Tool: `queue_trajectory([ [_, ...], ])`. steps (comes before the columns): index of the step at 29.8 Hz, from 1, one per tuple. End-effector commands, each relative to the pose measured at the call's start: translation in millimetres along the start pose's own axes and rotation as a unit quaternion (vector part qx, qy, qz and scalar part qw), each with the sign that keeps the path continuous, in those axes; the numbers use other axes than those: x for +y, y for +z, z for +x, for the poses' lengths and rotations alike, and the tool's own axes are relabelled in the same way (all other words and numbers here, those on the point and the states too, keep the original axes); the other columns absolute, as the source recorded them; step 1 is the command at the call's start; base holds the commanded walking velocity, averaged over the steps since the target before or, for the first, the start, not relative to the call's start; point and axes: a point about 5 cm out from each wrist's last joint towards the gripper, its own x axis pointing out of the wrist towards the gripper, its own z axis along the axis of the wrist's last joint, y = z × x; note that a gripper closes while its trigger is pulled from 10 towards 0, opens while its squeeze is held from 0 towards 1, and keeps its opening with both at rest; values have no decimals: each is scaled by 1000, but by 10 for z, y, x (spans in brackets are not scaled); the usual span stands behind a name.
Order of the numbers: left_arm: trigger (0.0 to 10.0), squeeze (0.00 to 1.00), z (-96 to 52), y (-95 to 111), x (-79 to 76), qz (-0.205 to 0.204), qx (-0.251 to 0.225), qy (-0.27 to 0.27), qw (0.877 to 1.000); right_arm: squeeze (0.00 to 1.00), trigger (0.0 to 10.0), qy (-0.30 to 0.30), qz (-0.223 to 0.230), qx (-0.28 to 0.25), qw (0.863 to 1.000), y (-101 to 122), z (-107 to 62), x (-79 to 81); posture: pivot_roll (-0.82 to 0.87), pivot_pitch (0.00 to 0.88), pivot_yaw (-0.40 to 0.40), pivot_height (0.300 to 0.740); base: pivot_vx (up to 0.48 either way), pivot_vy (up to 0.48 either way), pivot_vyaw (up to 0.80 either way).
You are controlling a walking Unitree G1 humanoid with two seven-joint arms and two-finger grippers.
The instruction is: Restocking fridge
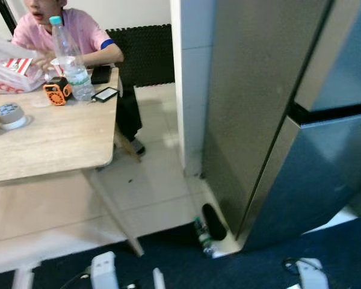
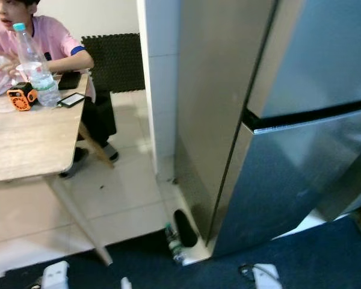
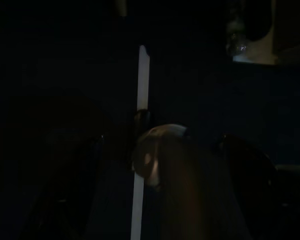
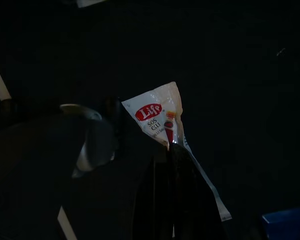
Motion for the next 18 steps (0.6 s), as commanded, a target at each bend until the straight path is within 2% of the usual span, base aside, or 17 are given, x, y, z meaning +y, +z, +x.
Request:
queue_trajectory([
  [1,10000,0,2,1,-5,3,2,-1,1000,0,10000,1,-2,-5,1000,19,2,20,-15,0,28,740,0,-405,0],
  [11,10000,0,4,33,9,3,-2,6,1000,0,10000,0,2,-6,1000,27,3,28,-8,0,21,740,0,-375,0],
  [18,10000,0,10,96,22,-1,-11,14,1000,0,10000,1,9,-9,1000,53,2,27,-13,0,28,740,0,0,0],
])
